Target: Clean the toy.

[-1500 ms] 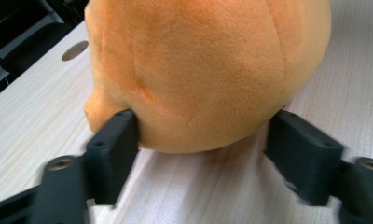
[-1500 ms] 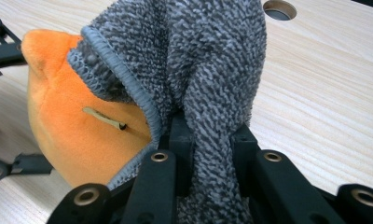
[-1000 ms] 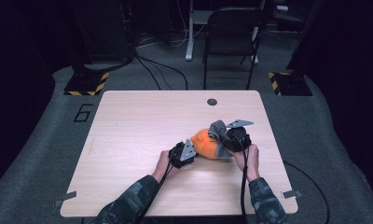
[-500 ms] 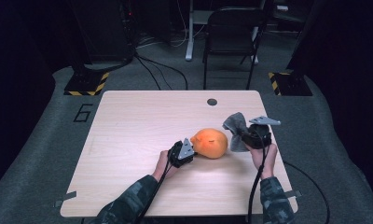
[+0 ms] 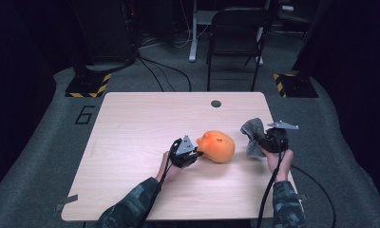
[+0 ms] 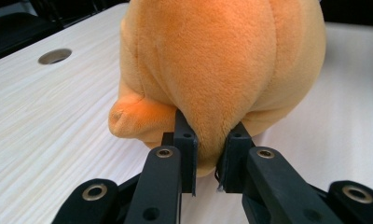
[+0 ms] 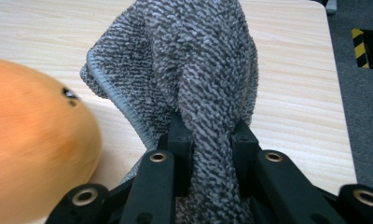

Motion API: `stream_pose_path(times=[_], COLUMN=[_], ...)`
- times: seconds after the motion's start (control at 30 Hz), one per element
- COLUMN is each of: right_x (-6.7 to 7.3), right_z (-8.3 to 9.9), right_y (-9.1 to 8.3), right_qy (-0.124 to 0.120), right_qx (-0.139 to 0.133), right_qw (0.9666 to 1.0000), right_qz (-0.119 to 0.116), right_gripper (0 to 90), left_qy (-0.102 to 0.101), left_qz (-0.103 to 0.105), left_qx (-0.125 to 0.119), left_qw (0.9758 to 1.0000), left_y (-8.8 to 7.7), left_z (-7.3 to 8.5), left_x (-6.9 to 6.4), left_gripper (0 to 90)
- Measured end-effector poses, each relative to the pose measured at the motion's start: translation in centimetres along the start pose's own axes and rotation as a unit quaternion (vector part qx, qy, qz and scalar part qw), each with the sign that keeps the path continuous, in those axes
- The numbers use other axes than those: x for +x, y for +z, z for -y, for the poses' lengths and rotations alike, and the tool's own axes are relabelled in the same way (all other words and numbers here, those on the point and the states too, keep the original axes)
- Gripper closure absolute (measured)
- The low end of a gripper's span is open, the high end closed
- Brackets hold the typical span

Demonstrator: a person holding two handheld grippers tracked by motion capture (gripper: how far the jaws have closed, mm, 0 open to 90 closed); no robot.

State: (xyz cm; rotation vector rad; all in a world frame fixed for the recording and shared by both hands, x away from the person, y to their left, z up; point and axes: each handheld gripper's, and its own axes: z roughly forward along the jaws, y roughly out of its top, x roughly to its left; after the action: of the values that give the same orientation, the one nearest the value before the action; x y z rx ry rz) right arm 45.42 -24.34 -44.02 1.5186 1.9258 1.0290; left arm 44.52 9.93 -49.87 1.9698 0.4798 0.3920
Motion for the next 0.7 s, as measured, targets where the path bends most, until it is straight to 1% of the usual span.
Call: stream_pose_path(times=[0.03, 0.07, 0.1, 0.13, 0.2, 0.23, 0.27, 0.3, 0.33, 0.37, 0.4, 0.43, 0.5, 0.53, 0.57, 0.6, 0.63, 0.7], right_x=[-0.1, -0.2, -0.2, -0.2, -0.2, -0.1, 0.0, 0.1, 0.2, 0.3, 0.4, 0.4, 0.7, 0.9, 1.1, 1.5, 1.8, 3.2], right_z=[0.0, 0.1, 0.1, 0.1, 0.1, 0.1, 0.1, 0.2, 0.2, 0.2, 0.2, 0.2, 0.2, 0.2, 0.1, -0.1, -0.4, -1.2], right_y=[0.0, 0.0, -0.1, 0.0, 0.0, 0.0, 0.0, 0.0, 0.0, 0.0, 0.1, 0.1, 0.2, 0.2, 0.1, 0.0, -0.2, -0.8], right_qy=[0.001, -0.001, 0.003, -0.001, -0.002, -0.001, -0.006, -0.006, -0.008, -0.008, -0.011, -0.012, -0.015, -0.018, -0.02, -0.024, -0.028, -0.043], right_qx=[0.0, 0.0, 0.002, 0.002, 0.003, 0.005, 0.006, 0.007, 0.01, 0.011, 0.014, 0.015, 0.018, 0.019, 0.021, 0.021, 0.02, 0.014], right_qw=[1.0, 1.0, 1.0, 1.0, 1.0, 1.0, 1.0, 1.0, 0.9999, 0.9999, 0.9998, 0.9998, 0.9997, 0.9997, 0.9996, 0.9995, 0.9993, 0.9986], right_qz=[0.001, 0.001, 0.001, 0.0, 0.001, 0.001, 0.002, 0.001, -0.001, 0.0, 0.001, 0.001, 0.001, 0.0, -0.004, -0.008, -0.012, -0.026], right_gripper=[75.7, 75.7, 75.7, 75.7, 75.7, 75.6, 75.6, 75.6, 75.6, 75.6, 75.6, 75.6, 75.6, 75.6, 75.6, 75.6, 75.7, 75.6], left_qy=[-0.019, -0.028, -0.039, -0.053, -0.072, -0.093, -0.101, -0.117, -0.129, -0.139, -0.152, -0.172, -0.201, -0.212, -0.217, -0.22, -0.22, -0.225], left_qz=[0.008, 0.014, 0.02, 0.025, 0.024, 0.026, 0.027, 0.022, 0.021, 0.025, 0.022, 0.024, 0.025, 0.027, 0.027, 0.027, 0.026, 0.025], left_qx=[-0.006, -0.01, -0.014, -0.015, -0.014, -0.009, -0.004, 0.001, 0.01, 0.018, 0.022, 0.03, 0.035, 0.035, 0.038, 0.038, 0.044, 0.05], left_qw=[0.9998, 0.9994, 0.9989, 0.9982, 0.997, 0.9953, 0.9946, 0.9929, 0.9914, 0.9897, 0.9879, 0.9843, 0.9785, 0.9762, 0.9751, 0.9744, 0.9743, 0.9729], left_y=[-0.3, -0.6, -0.8, -1.1, -1.5, -1.7, -1.8, -1.9, -2.0, -2.2, -2.3, -2.4, -2.5, -2.5, -2.4, -2.3, -2.1, -1.6], left_z=[-0.5, -0.8, -1.1, -1.4, -1.9, -2.0, -2.0, -1.9, -1.9, -1.7, -1.6, -1.4, -1.0, -0.6, -0.4, -0.2, -0.1, 0.4], left_x=[-0.2, -0.2, -0.3, -0.3, -0.5, -0.5, -0.5, -0.5, -0.4, -0.3, -0.3, -0.1, 0.3, 0.4, 0.5, 0.6, 0.7, 0.9], left_gripper=[80.6, 80.6, 80.6, 80.6, 80.5, 80.5, 80.4, 80.4, 80.3, 80.3, 80.2, 80.2, 80.1, 80.1, 79.9, 79.7, 79.6, 79.3])
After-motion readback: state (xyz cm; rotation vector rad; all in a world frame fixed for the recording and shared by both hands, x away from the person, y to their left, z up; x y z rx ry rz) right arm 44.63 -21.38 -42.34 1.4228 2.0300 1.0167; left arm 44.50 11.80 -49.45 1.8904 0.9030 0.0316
